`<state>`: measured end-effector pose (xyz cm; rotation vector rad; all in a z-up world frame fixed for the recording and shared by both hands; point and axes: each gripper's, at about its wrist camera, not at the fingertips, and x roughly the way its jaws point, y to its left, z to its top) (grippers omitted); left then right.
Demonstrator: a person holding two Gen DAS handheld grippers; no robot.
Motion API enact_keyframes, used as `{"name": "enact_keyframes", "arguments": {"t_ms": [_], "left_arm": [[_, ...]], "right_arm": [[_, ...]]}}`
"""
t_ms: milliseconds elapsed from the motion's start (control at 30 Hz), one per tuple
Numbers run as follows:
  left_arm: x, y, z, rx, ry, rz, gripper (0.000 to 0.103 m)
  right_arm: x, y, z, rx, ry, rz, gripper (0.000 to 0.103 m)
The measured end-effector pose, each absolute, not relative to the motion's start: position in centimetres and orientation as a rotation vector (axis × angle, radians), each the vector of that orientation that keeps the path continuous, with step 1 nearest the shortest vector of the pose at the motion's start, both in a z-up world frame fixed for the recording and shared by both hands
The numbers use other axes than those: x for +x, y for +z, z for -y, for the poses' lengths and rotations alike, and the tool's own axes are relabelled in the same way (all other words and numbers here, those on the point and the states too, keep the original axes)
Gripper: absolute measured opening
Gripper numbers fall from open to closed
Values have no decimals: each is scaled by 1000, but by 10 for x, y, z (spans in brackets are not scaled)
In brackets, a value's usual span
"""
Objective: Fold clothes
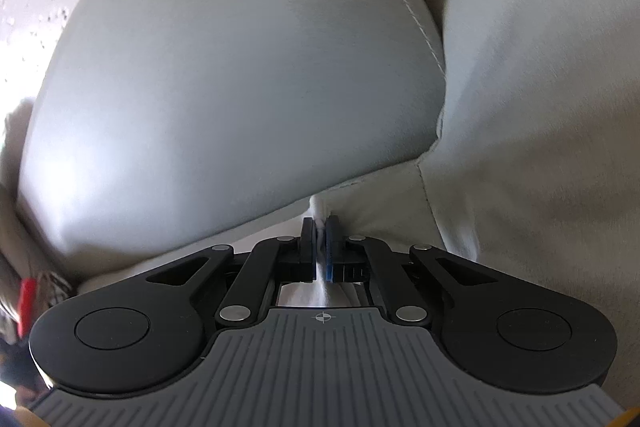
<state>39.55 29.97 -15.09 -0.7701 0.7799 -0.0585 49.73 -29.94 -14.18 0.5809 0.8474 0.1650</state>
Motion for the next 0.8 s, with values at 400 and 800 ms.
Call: {"name": "enact_keyframes", "arguments": {"t_ms": [400,800], "left_arm": [[395,-149,-304,-697,-1,-797,5],[343,-61,-282,-550,-61,-655,2]], "right_arm": [[495,-140,281,546,147,-838,2],[431,-52,264,487,29,-713,2]]}}
